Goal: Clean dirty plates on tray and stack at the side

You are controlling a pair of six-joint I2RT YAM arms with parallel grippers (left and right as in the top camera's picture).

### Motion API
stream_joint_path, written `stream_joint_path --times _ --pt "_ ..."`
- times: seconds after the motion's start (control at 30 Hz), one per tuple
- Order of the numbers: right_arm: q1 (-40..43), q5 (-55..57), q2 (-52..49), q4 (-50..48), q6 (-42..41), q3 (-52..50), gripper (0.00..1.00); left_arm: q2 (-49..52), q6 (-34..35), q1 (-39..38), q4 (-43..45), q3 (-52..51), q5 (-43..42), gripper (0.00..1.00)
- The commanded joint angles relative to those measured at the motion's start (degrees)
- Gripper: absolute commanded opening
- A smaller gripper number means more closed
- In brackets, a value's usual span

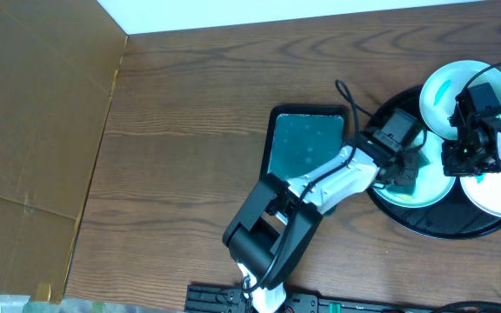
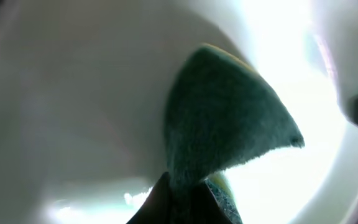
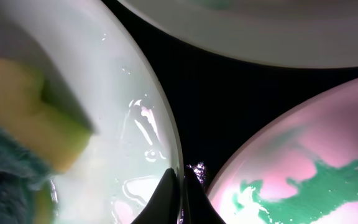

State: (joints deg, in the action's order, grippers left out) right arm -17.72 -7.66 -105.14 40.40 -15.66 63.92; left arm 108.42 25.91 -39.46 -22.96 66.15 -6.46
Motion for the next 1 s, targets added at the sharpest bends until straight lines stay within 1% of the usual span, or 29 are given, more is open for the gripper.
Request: stream_joint_path --times 0.0,0.03,0.1,0.2,0.37,0.53,0.63,0.73,0.87,0.97 --pt "-0.83 1.81 -0.24 -0.07 1.36 0.04 0.01 1.68 -0.96 1.53 -3.26 -2.16 25.99 0.07" --pt "-0.83 1.81 -0.24 -0.07 1.36 0.04 0.01 0.74 -0.96 1.53 -3.41 -2.16 28.41 0.07" --pt "-0.83 1.81 -0.24 -0.07 1.38 0.04 0.01 -1.64 -0.96 1.57 -3.30 -2.14 29.88 0.07" --pt "-1.18 1.81 -0.24 -0.35 1.38 0.04 0.01 -6.36 -0.20 1.55 -2.86 -2.12 28.46 0.07" --pt "-3.28 1.88 -0.17 -1.22 1.38 0.55 0.01 -16.11 -0.04 1.57 -1.66 -2.12 23.34 0.07" --pt "-6.10 6.45 0.28 -0.48 0.87 2.78 0.01 -26.14 0.55 2.78 -1.84 -2.12 23.26 0.07" --pt "-7.43 11.17 1.42 1.38 0.92 5.40 0.01 -31.52 0.52 5.75 -3.28 -2.12 23.89 0.07" --pt "-8.87 17.16 3.04 4.87 0.96 9.29 0.01 -34.86 0.55 10.56 -5.75 -2.12 23.89 0.07" --pt "-11.26 26.29 4.63 9.22 1.66 14.32 0.01 -35.71 1.55 17.64 -9.84 -2.12 23.61 0.07" --pt "-13.84 33.99 5.25 10.64 4.15 16.96 0.01 -35.45 5.16 22.53 -13.29 -2.14 23.37 0.07"
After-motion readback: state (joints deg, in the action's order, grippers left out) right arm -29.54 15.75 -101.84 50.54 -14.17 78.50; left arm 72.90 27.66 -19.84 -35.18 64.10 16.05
